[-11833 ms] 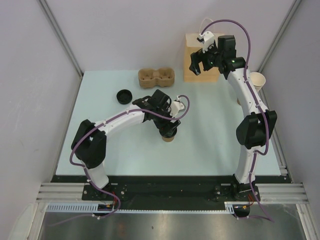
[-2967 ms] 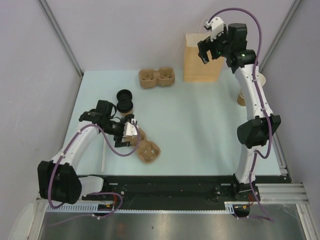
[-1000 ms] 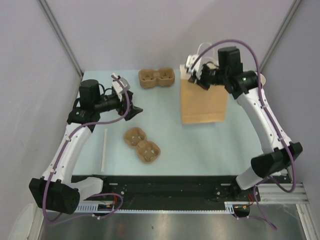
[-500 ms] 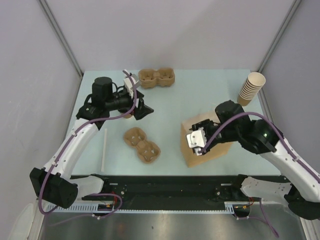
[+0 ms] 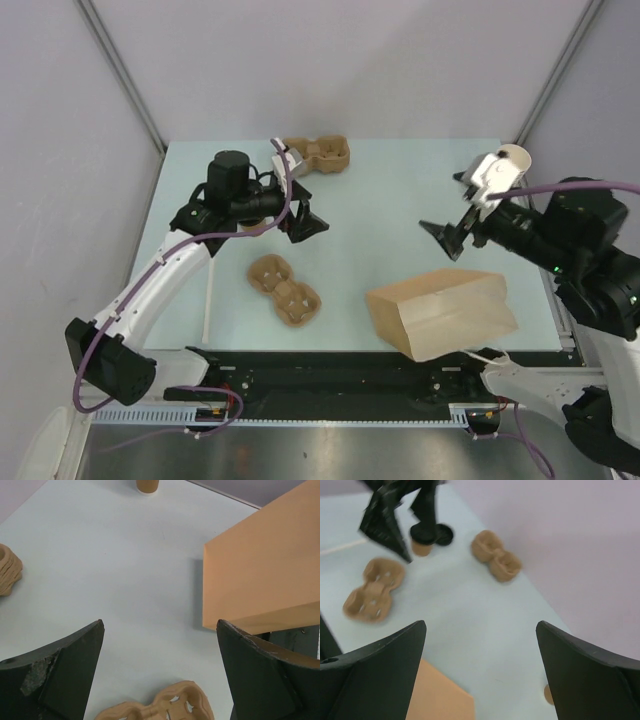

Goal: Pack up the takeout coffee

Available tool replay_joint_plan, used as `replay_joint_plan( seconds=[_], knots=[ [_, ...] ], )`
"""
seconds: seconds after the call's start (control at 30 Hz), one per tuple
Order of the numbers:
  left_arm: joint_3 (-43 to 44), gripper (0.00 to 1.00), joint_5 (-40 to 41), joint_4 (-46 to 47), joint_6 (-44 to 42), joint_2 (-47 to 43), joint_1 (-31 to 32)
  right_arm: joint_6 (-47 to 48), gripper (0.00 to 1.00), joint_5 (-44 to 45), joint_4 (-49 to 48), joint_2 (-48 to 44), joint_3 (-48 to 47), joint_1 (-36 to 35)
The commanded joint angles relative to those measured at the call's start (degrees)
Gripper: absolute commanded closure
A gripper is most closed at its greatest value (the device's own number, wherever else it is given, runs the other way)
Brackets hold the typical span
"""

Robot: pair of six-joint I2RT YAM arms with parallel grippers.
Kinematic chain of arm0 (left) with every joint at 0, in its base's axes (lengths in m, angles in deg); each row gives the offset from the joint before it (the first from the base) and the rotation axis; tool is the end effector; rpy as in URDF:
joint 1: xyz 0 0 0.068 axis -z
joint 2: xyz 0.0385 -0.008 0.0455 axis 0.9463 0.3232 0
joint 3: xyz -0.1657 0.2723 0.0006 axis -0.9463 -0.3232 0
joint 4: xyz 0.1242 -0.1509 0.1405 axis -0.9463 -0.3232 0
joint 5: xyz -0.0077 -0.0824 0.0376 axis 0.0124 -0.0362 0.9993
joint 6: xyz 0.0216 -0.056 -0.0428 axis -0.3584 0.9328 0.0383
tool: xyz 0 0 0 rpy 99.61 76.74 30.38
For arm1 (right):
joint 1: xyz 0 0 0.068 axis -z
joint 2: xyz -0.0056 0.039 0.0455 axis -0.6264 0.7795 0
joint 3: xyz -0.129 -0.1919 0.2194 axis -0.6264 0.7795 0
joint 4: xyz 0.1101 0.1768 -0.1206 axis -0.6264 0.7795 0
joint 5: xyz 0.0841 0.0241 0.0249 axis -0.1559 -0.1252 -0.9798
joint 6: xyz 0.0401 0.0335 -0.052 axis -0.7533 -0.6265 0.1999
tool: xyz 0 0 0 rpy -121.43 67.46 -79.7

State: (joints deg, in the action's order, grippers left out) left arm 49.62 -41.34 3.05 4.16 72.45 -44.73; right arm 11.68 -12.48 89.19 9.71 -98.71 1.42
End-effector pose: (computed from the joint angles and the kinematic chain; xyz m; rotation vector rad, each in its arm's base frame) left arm 0.2180 -0.1518 0.4234 1.0137 1.6785 -0.8671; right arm 0.0665 0.0689 0.5342 -1.1392 1.3656 0.2833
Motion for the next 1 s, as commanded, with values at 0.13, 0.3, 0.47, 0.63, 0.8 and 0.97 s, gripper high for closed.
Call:
replay_joint_plan(
  seconds=[0.13,0.3,0.47,0.63,0.8,0.97],
  knots=[
    [5.9,0.0,-2.4,2.2,2.0,1.7,9.4,-18.9,0.04,-2.6,-4.1,-3.2,3.3,11.8],
    [1.8,0.0,4.6,-2.1,-4.7,-2.2,21.6,-23.9,0.04,-2.8,-8.8,-1.0,3.7,13.1],
    [2.0,0.0,17.2,-0.5,-3.0,-4.1,34.0,-28.1,0.04,-2.7,-13.1,3.8,-0.1,13.3],
    [5.3,0.01,32.1,0.7,-2.4,-1.0,43.7,-30.0,0.04,-1.4,-18.1,5.8,0.3,13.3],
    [16.9,0.02,32.1,-2.1,-0.8,7.1,46.3,-30.4,0.04,-0.1,-20.0,6.7,0.3,13.2],
    [21.9,0.11,28.6,-5.1,4.8,14.4,48.0,-30.7,0.03,1.9,-20.8,6.7,1.2,13.2]
  ],
)
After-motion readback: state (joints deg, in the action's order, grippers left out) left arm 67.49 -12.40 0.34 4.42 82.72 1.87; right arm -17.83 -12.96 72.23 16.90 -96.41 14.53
